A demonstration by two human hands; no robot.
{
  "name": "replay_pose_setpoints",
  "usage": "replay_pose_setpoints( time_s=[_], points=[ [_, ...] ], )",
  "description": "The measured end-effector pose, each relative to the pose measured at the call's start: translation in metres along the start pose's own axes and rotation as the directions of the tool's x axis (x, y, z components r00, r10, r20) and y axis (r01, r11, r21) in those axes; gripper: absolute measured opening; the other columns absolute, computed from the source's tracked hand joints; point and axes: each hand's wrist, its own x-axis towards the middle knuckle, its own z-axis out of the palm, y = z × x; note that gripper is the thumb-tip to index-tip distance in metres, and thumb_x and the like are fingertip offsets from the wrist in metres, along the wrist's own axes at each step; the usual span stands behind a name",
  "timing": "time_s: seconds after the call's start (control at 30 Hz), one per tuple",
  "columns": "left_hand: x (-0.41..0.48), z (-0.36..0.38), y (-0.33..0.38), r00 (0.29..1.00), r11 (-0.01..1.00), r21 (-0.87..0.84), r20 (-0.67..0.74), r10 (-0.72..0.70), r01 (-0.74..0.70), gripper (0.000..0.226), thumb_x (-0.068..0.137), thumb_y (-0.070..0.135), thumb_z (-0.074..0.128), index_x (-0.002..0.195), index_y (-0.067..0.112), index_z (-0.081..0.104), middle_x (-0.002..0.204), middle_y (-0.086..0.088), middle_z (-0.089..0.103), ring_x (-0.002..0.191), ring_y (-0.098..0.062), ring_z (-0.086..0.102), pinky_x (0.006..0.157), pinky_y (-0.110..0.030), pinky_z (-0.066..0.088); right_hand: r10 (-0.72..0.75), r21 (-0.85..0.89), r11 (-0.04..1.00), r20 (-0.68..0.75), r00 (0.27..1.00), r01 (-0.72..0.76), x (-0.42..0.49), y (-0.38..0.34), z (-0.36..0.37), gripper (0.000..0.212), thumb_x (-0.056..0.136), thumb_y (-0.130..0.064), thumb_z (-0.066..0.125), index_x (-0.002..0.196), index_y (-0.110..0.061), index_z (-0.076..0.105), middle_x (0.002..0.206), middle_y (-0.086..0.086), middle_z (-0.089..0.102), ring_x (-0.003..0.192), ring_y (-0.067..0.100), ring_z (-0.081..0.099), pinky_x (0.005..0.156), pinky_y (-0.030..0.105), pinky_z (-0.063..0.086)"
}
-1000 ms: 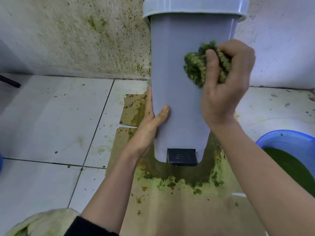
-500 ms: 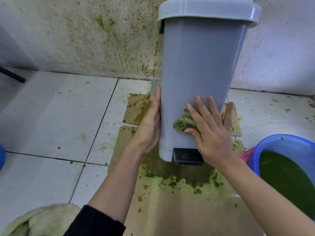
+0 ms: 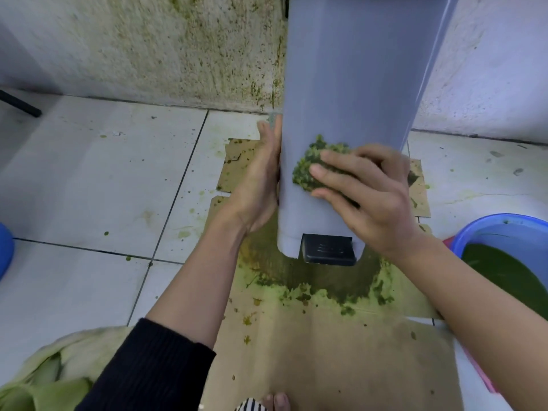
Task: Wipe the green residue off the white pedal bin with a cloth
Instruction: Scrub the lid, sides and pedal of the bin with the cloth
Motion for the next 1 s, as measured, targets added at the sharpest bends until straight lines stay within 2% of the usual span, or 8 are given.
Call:
replay_pose_setpoints(
  time_s=[0.07,0.13,0.27,0.37,0.57,0.73,0.83,1.0],
  points=[
    [0.004,-0.004,0.005,0.999,0.997,0.074,-0.015,-0.038,0.039,0.077,0.091,0.073,0.012,0.151,0.03,0.035,0.148,-0.001,0.052,0.137,-0.023,0.048,0.114,-0.054,0.034,0.013,0.063,0.998,0.075,0.997,-0.018,-0.013,-0.005,-0.002,0.023,0.086,-0.02,0.077,0.108,-0.014,0.077,0.116,-0.002,0.07,0.101,0.025,0.05,0.072,0.051,0.049],
    [0.006,-0.002,0.011,0.996,0.984,0.159,-0.057,-0.068,0.077,0.085,0.08,0.082,0.039,0.148,0.031,0.04,0.146,0.004,0.053,0.135,-0.02,0.05,0.111,-0.054,0.037,0.032,0.1,0.994,0.117,0.993,-0.044,-0.016,-0.009,-0.003,0.022,0.087,-0.018,0.076,0.109,-0.014,0.077,0.115,-0.002,0.071,0.101,0.025,0.05,0.073,0.051,0.049],
    [0.014,0.01,0.024,0.977,0.959,0.283,-0.206,0.056,0.004,0.078,0.076,0.055,0.075,0.14,0.022,0.046,0.128,0.009,0.066,0.11,-0.006,0.067,0.092,-0.031,0.054,0.009,0.164,0.985,0.271,0.963,-0.056,-0.017,-0.01,-0.01,0.02,0.089,-0.018,0.072,0.108,-0.015,0.077,0.116,-0.002,0.071,0.096,0.028,0.053,0.076,0.049,0.046],
    [0.017,0.015,0.025,0.972,0.94,0.34,-0.222,0.077,0.004,0.073,0.076,0.05,0.076,0.138,0.023,0.047,0.126,0.011,0.067,0.108,-0.004,0.068,0.096,-0.033,0.054,0.024,0.195,0.974,0.41,0.912,-0.113,-0.037,-0.018,-0.019,0.023,0.091,-0.019,0.067,0.111,-0.012,0.075,0.12,-0.002,0.07,0.09,0.028,0.052,0.084,0.035,0.046],
    [0.015,0.02,0.022,0.965,0.943,0.333,-0.246,0.088,-0.001,0.067,0.08,0.051,0.074,0.138,0.027,0.05,0.126,0.013,0.067,0.111,-0.004,0.066,0.098,-0.032,0.053,0.37,0.179,0.854,0.452,0.812,-0.489,-0.048,-0.045,-0.025,0.024,0.088,-0.016,0.069,0.112,-0.018,0.075,0.117,-0.014,0.067,0.083,0.02,0.043,0.083,0.018,0.041],
    [0.011,0.021,0.022,0.967,0.946,0.323,-0.243,0.076,0.006,0.064,0.083,0.049,0.072,0.139,0.029,0.048,0.126,0.013,0.067,0.111,-0.003,0.066,0.094,-0.029,0.054,0.574,0.232,0.606,0.536,0.62,-0.761,-0.042,-0.052,-0.036,0.022,0.085,-0.015,0.074,0.101,-0.031,0.077,0.103,-0.029,0.068,0.096,0.004,0.054,0.087,0.01,0.04],
    [0.007,0.022,0.022,0.973,0.949,0.315,-0.223,0.054,0.02,0.064,0.08,0.052,0.072,0.136,0.031,0.049,0.124,0.014,0.068,0.11,-0.003,0.067,0.09,-0.027,0.055,0.637,0.309,0.349,0.614,0.466,-0.885,-0.03,-0.051,-0.053,0.02,0.085,-0.015,0.073,0.094,-0.032,0.076,0.094,-0.02,0.075,0.095,0.002,0.066,0.083,0.012,0.048],
    [0.0,0.024,0.025,0.979,0.953,0.294,-0.201,-0.011,0.071,0.073,0.073,0.056,0.069,0.14,0.037,0.044,0.122,0.017,0.068,0.103,0.0,0.068,0.079,-0.021,0.057,0.848,0.66,-0.202,0.488,0.208,-0.723,-0.004,-0.047,-0.08,0.022,0.081,-0.022,0.065,0.1,-0.019,0.076,0.101,0.006,0.077,0.092,0.019,0.072,0.081,0.033,0.061]
  ],
)
